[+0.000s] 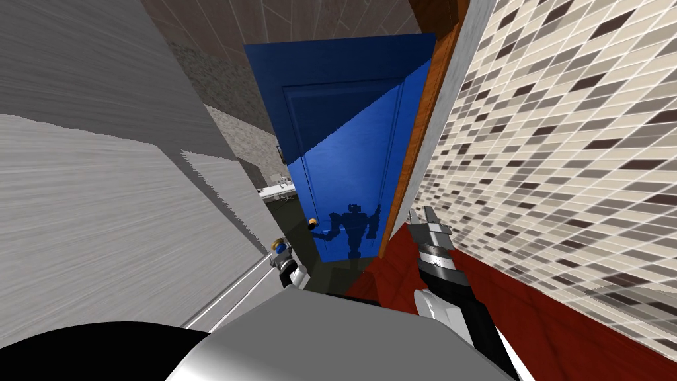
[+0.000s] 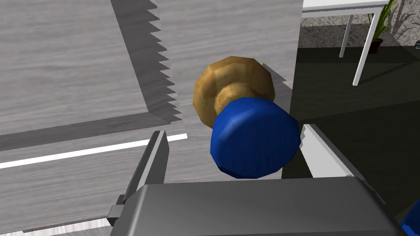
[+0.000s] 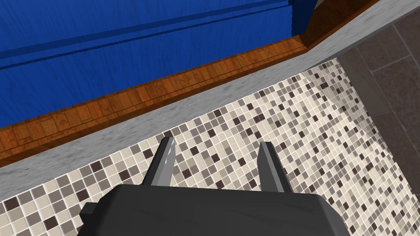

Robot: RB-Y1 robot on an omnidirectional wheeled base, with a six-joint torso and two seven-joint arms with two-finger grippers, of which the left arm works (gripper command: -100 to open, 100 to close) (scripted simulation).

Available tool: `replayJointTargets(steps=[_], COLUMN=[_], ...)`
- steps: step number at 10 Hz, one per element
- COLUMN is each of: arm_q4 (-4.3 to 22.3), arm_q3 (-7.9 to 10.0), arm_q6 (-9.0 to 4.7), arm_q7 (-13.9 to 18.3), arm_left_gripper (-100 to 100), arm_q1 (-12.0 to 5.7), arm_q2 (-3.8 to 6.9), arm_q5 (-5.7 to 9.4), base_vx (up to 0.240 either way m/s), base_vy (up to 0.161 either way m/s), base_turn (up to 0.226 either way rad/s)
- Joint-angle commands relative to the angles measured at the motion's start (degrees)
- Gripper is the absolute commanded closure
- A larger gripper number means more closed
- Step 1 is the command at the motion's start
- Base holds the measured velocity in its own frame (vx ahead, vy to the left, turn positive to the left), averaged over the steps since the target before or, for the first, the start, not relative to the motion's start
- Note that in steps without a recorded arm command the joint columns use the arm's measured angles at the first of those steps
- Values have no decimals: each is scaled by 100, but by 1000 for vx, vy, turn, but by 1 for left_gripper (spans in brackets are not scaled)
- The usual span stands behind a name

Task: Push the door open

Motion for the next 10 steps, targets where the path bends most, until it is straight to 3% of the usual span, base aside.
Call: replayJointTargets(steps=[1,9,10], arm_q4=[233,233,141], arm_q3=[129,129,42], arm_q6=[-196,-196,-217], arm_q7=[52,52,-19], arm_left_gripper=[100,100,100], arm_q1=[-4,-4,-53], arm_q2=[138,138,86], arm_q5=[65,65,203], base_vx=[57,0,50], base_vy=[47,0,57], base_turn=[22,-3,-145])
